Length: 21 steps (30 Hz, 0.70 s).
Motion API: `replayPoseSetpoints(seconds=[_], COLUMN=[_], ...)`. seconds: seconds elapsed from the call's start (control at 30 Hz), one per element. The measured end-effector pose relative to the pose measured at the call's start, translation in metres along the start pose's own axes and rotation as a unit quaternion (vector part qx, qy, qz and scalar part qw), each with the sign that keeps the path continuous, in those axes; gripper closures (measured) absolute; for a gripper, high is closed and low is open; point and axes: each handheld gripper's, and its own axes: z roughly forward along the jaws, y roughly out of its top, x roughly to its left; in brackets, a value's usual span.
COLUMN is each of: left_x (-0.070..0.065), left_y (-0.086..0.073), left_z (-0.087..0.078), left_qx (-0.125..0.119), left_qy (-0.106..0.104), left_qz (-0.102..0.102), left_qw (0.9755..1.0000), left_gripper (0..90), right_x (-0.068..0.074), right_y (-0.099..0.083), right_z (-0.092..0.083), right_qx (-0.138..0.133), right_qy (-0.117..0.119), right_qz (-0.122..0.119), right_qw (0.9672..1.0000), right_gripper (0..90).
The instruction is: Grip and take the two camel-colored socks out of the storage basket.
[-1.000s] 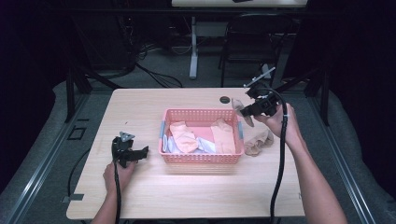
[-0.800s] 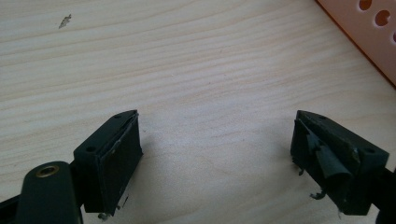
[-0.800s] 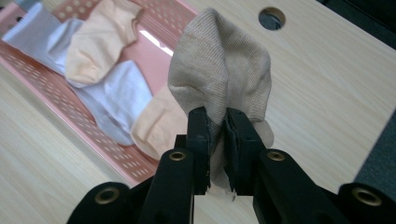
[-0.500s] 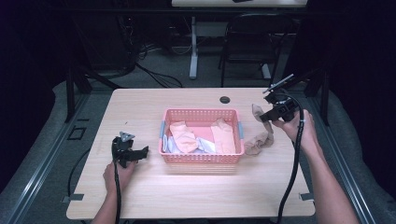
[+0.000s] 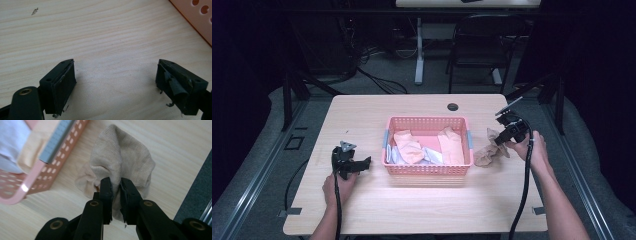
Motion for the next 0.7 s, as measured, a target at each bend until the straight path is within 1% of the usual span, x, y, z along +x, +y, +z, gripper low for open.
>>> replayPoseSetpoints(seconds=[0.07,0.1,0.13,0.17,0.2,0.27,0.3,0.33,0.37,0.4,0.47,0.5,0.57,0.7], left_x=[0.0,0.0,0.0,0.0,0.0,0.0,0.0,0.0,0.0,0.0,0.0,0.0,0.0,0.0], left_y=[0.0,0.0,0.0,0.0,0.0,0.0,0.0,0.0,0.0,0.0,0.0,0.0,0.0,0.0], left_z=[0.0,0.0,0.0,0.0,0.0,0.0,0.0,0.0,0.0,0.0,0.0,0.0,0.0,0.0], left_qx=[0.0,0.0,0.0,0.0,0.0,0.0,0.0,0.0,0.0,0.0,0.0,0.0,0.0,0.0], left_qy=[0.0,0.0,0.0,0.0,0.0,0.0,0.0,0.0,0.0,0.0,0.0,0.0,0.0,0.0], left_qz=[0.0,0.0,0.0,0.0,0.0,0.0,0.0,0.0,0.0,0.0,0.0,0.0,0.0,0.0], left_qw=[1.0,1.0,1.0,1.0,1.0,1.0,1.0,1.0,1.0,1.0,1.0,1.0,1.0,1.0], left_gripper=[15.8,15.8,15.8,15.8,15.8,15.8,15.8,15.8,15.8,15.8,15.8,15.8,15.8,15.8], right_x=[-0.002,-0.002,-0.002,-0.003,-0.004,-0.003,-0.004,-0.004,-0.004,-0.003,-0.002,-0.002,0.0,0.005], right_y=[-0.002,-0.004,-0.004,-0.004,-0.005,-0.007,-0.007,-0.007,-0.008,-0.01,-0.012,-0.013,-0.017,-0.027], right_z=[0.009,0.016,0.016,0.021,0.022,0.025,0.024,0.024,0.021,0.02,0.017,0.014,0.009,0.0], right_qx=[0.011,0.009,0.009,0.022,0.024,0.017,0.025,0.025,0.023,0.018,0.007,0.011,0.005,-0.009], right_qy=[0.005,0.006,0.006,0.01,0.011,0.02,0.028,0.028,0.036,0.034,0.042,0.04,0.045,0.036], right_qz=[0.004,0.012,0.012,0.007,0.004,0.015,0.007,0.007,0.004,0.006,0.004,-0.001,-0.005,-0.015], right_qw=[0.9999,0.9999,0.9999,0.9997,0.9996,0.9995,0.9993,0.9993,0.9991,0.9992,0.9991,0.9991,0.999,0.9992], right_gripper=[79.9,79.6,79.6,78.1,76.5,67.1,63.8,63.8,55.3,52.5,46.6,42.5,33.9,15.8])
